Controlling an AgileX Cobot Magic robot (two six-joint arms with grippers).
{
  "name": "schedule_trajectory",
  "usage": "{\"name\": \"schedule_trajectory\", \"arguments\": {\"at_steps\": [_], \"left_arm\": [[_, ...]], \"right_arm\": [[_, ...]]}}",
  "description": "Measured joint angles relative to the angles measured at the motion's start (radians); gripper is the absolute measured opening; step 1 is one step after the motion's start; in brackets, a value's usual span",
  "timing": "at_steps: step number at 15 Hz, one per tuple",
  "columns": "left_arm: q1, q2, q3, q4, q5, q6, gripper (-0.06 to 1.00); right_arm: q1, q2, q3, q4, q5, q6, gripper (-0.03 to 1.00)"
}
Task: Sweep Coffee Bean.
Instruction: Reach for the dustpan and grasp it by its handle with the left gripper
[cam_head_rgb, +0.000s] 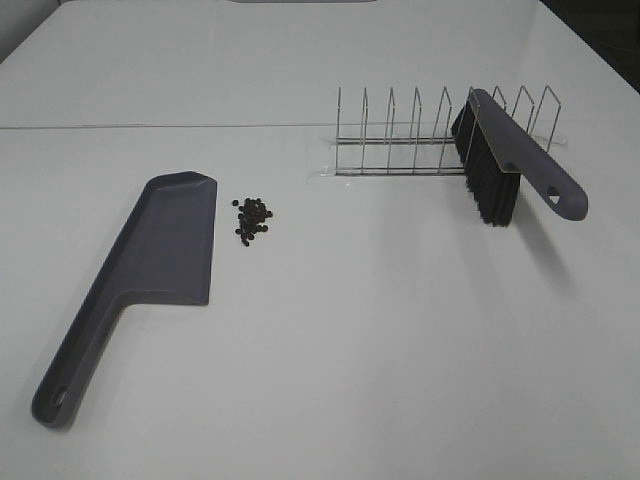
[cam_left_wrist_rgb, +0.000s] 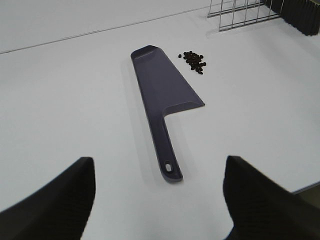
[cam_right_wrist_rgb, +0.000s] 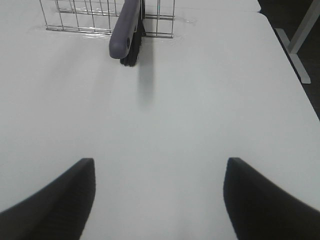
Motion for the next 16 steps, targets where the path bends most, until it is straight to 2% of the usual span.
{"name": "schedule_trajectory", "arguments": {"at_steps": [16], "left_arm": [[0.0, 0.0, 0.0, 0.0, 0.0, 0.0, 0.68]], "right_arm": [[0.0, 0.0, 0.0, 0.0, 0.0, 0.0, 0.7]]}}
